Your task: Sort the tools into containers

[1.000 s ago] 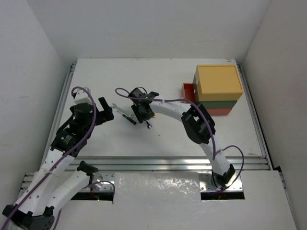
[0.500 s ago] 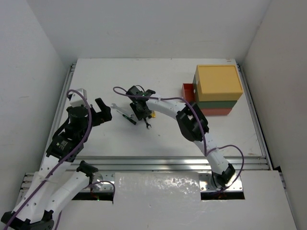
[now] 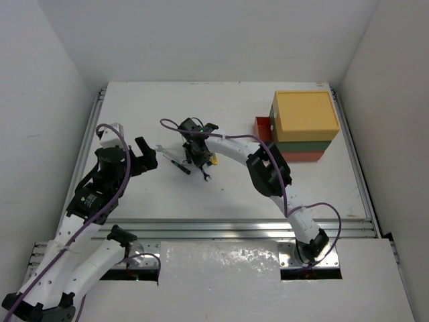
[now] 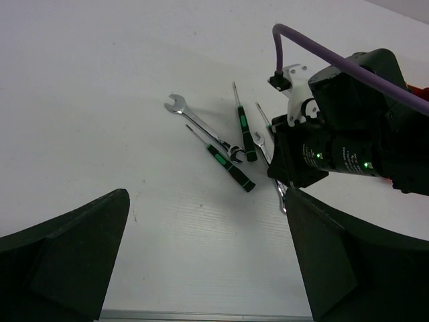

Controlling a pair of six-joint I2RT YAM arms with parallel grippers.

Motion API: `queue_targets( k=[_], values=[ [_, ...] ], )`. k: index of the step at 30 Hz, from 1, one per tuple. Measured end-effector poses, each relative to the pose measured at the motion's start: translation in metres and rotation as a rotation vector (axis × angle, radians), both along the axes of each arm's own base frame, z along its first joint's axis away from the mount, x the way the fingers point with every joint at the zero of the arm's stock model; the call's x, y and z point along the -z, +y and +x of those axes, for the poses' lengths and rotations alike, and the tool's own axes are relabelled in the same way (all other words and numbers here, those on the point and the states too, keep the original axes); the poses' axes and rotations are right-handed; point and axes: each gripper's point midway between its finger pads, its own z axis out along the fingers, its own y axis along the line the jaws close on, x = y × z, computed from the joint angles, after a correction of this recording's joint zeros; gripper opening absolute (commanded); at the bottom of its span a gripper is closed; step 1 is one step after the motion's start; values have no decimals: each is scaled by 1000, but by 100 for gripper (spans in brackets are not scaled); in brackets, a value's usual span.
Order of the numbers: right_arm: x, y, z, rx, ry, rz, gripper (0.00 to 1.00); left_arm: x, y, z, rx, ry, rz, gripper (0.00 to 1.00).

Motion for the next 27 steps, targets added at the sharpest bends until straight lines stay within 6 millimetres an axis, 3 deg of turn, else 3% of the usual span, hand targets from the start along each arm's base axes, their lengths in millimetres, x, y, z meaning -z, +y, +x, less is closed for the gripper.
queue_targets(
  k=[4,14,19,27],
  values=[
    [-1,-2,-3,13,-7,11,0,-1,0,-1,1,-6,-3,100],
    [-12,-24,-47,29,37,-29,0,-4,0,-2,4,-17,-8,100],
    [-48,-22,-52,23,-8,18,0,-6,0,-3,3,-23,-10,100],
    [-113,-37,-40,55,-144,50,0,-6,1,-3,4,-24,-10,100]
  ],
)
